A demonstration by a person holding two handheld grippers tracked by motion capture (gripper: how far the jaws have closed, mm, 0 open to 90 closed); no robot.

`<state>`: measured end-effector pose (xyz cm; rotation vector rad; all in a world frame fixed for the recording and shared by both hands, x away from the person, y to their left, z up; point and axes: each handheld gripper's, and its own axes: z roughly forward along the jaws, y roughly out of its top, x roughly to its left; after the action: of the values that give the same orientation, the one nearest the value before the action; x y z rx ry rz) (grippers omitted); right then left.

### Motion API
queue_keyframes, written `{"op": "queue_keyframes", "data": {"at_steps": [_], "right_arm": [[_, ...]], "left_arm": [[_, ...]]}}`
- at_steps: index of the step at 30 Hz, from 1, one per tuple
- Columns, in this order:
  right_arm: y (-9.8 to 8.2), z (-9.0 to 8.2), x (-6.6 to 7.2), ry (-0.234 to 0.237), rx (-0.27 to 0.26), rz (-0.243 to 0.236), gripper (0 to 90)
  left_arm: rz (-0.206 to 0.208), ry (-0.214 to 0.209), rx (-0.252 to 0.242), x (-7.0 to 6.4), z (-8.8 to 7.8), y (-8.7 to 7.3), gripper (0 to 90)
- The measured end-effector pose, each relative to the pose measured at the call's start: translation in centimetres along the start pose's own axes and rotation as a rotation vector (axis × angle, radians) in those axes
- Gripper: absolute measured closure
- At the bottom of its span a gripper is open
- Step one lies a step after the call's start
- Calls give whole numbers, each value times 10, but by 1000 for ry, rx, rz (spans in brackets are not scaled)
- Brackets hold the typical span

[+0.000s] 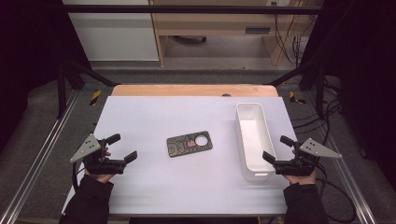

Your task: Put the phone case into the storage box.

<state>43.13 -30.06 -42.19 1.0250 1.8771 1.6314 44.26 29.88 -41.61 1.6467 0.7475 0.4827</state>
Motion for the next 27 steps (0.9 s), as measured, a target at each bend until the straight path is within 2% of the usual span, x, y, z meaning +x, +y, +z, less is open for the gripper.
{"op": "queue_keyframes", "data": {"at_steps": [17, 27], "right_arm": [[2, -2, 0, 1, -2, 2, 2], [3, -2, 1, 0, -5, -2, 2]], "left_arm": [[-18, 18, 14, -1, 4, 6, 0], [-20, 26, 52, -5, 15, 12, 5]]}}
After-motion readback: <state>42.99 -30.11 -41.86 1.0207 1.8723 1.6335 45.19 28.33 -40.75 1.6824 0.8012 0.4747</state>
